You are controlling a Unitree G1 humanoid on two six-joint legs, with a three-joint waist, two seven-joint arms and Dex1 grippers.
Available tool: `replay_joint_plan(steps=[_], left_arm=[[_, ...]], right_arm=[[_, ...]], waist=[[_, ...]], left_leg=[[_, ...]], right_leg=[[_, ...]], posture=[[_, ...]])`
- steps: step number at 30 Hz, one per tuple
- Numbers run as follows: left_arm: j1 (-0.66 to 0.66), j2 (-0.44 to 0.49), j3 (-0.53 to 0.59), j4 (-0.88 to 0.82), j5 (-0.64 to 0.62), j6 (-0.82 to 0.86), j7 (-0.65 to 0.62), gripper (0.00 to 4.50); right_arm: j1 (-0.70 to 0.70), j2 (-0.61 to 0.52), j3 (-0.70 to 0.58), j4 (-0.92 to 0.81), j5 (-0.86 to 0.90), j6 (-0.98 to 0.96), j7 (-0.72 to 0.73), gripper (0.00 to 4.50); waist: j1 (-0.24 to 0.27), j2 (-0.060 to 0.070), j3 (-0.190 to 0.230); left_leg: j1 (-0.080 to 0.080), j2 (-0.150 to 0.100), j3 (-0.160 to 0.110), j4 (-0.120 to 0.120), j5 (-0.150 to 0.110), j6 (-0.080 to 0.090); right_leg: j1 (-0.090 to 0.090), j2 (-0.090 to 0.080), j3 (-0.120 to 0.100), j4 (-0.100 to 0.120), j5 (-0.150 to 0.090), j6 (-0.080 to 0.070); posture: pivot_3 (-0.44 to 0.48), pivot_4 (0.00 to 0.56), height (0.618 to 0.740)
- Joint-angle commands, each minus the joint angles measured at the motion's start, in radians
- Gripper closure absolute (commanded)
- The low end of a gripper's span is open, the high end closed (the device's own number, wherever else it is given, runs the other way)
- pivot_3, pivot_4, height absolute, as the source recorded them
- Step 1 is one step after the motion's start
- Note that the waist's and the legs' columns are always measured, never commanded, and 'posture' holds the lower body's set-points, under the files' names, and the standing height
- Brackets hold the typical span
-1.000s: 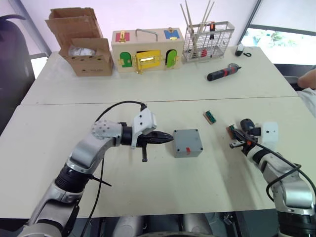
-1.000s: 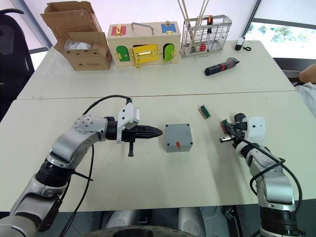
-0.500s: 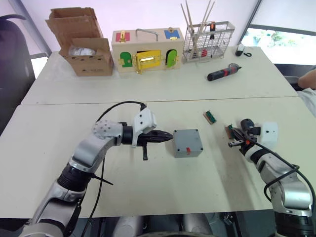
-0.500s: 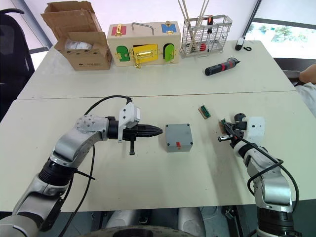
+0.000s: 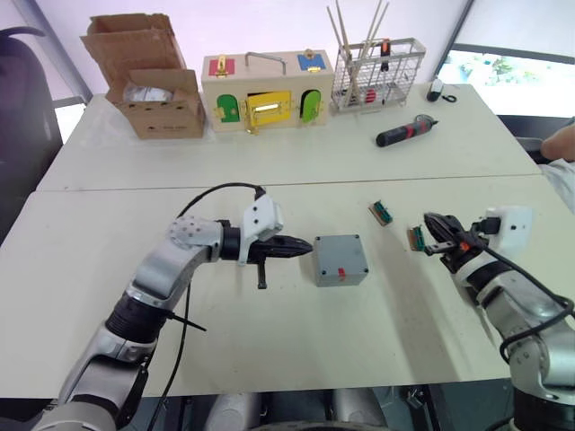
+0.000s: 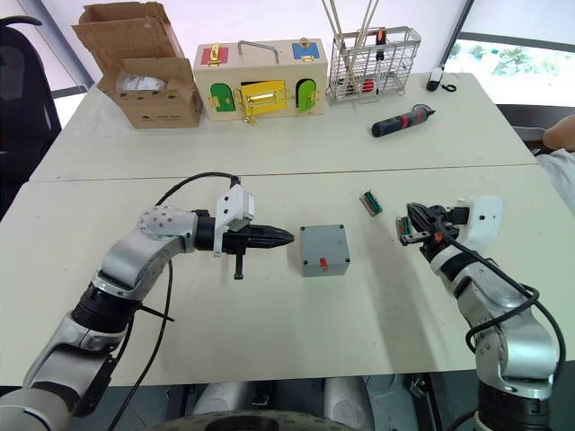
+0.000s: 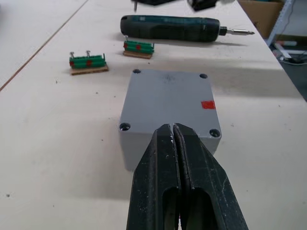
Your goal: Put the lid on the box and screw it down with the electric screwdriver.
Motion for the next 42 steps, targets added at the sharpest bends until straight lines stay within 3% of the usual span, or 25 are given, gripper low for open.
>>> replay_joint_plan(steps=[1, 10, 42], left_arm=[[-0.032, 0.024, 0.062, -0.019, -0.052, 0.024, -0.026, 4.50], [0.013, 0.110, 0.079, -0.068, -0.065, 0.057, -0.047, 4.50], [0.036, 0.080, 0.051, -0.077, -0.044, 0.037, -0.012, 4.50]], right_arm=[[-0.027, -0.038, 0.043, -0.085, 0.065, 0.032, 0.055, 4.45], [-0.073, -0.073, 0.226, -0.020, 0.010, 0.007, 0.125, 4.45], [-0.056, -0.048, 0.257, 0.037, -0.040, -0.021, 0.109, 4.45]], waist=[[-0.001, 0.000, 0.000], [0.004, -0.001, 0.001], [0.003, -0.001, 0.001]], left_leg=[[0.000, 0.000, 0.000, 0.000, 0.000, 0.000], [0.000, 0.000, 0.000, 0.000, 0.000, 0.001], [0.000, -0.001, 0.000, 0.000, 0.000, 0.001]], right_leg=[[0.000, 0.000, 0.000, 0.000, 0.000, 0.000], [0.000, -0.001, 0.000, 0.000, 0.000, 0.000], [0.000, -0.001, 0.000, 0.000, 0.000, 0.000]], posture=[[0.000, 0.150, 0.737], [0.000, 0.150, 0.737], [0.000, 0.150, 0.737]])
